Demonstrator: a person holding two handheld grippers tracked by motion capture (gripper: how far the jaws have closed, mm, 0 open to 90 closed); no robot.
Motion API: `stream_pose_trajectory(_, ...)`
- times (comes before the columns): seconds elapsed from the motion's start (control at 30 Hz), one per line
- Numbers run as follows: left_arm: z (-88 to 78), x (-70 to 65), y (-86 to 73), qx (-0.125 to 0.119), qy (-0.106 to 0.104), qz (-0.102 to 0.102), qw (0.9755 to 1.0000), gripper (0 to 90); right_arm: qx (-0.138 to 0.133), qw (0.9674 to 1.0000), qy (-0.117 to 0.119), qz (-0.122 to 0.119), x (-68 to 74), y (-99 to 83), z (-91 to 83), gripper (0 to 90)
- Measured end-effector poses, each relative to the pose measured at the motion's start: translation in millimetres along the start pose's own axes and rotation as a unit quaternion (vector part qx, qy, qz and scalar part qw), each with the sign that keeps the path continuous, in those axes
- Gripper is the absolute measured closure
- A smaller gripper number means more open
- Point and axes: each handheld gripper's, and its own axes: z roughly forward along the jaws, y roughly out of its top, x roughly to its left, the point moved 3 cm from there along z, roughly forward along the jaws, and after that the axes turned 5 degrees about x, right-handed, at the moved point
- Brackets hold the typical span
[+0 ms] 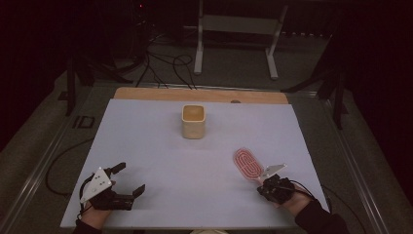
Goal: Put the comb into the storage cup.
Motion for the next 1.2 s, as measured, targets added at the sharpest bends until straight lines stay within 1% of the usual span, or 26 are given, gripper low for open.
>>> stream_pose_trajectory(0.1,0.2,0.2,-0.1,0.000,0.000,0.000,1.0000,0.1,0.003,1.0000,-0.002,0.001,-2.8,-1.9,-0.3,89.8)
stream_pose_trajectory(0.17,0.1,-0.1,0.1,0.000,0.000,0.000,1.0000,0.1,0.003,1.0000,-0.001,0.007,-6.1,-3.0,-0.9,89.7)
stream_pose_trajectory(0.3,0.3,0.0,-0.1,0.001,0.000,-0.001,1.0000,0.1,0.008,0.9999,-0.007,0.005,-10.9,-4.5,-1.9,89.7)
stream_pose_trajectory(0.53,0.4,-0.3,0.1,0.001,0.000,0.001,1.0000,0.1,0.008,0.9997,-0.013,0.019,-21.4,-9.8,-3.8,89.7)
stream_pose_trajectory(0.57,0.4,-0.3,0.2,0.001,0.000,0.001,1.0000,0.1,0.007,0.9996,-0.013,0.024,-22.2,-10.2,-4.3,89.7)
stream_pose_trajectory(0.67,0.5,-0.1,0.0,0.001,0.000,-0.001,1.0000,0.1,0.008,0.9996,-0.014,0.024,-24.9,-11.4,-4.5,89.7)
stream_pose_trajectory(0.7,0.3,-0.2,0.0,0.001,0.000,0.000,1.0000,0.1,0.007,0.9995,-0.013,0.027,-25.0,-11.4,-4.5,89.7)
stream_pose_trajectory(0.8,0.5,-0.1,0.0,0.001,0.000,0.000,1.0000,0.1,0.008,0.9996,-0.011,0.024,-23.9,-10.5,-6.1,89.7)
stream_pose_trajectory(0.9,0.4,-0.3,0.1,0.001,0.000,0.001,1.0000,0.1,0.001,0.9998,-0.011,0.018,-22.0,-8.6,-8.8,89.6)
stream_pose_trajectory(0.93,0.3,-0.3,0.2,0.001,0.000,0.001,1.0000,0.1,0.000,0.9998,-0.011,0.019,-21.3,-7.7,-10.1,89.6)
stream_pose_trajectory(1.03,0.4,-0.2,0.0,0.001,0.000,0.000,1.0000,0.1,-0.002,0.9999,-0.010,0.011,-20.6,-5.6,-13.7,89.1)
stream_pose_trajectory(1.1,0.2,-0.3,0.1,0.001,0.000,0.000,1.0000,0.1,-0.006,0.9999,-0.012,0.007,-20.7,-4.1,-16.5,86.5)
stream_pose_trajectory(1.13,0.2,-0.2,0.1,0.001,0.000,0.001,1.0000,0.1,-0.008,0.9999,-0.008,0.003,-20.2,-3.3,-18.1,84.5)
stream_pose_trajectory(1.2,0.5,-0.1,0.0,0.001,0.000,-0.001,1.0000,0.1,-0.011,0.9999,-0.012,-0.004,-19.5,-2.0,-20.9,80.0)
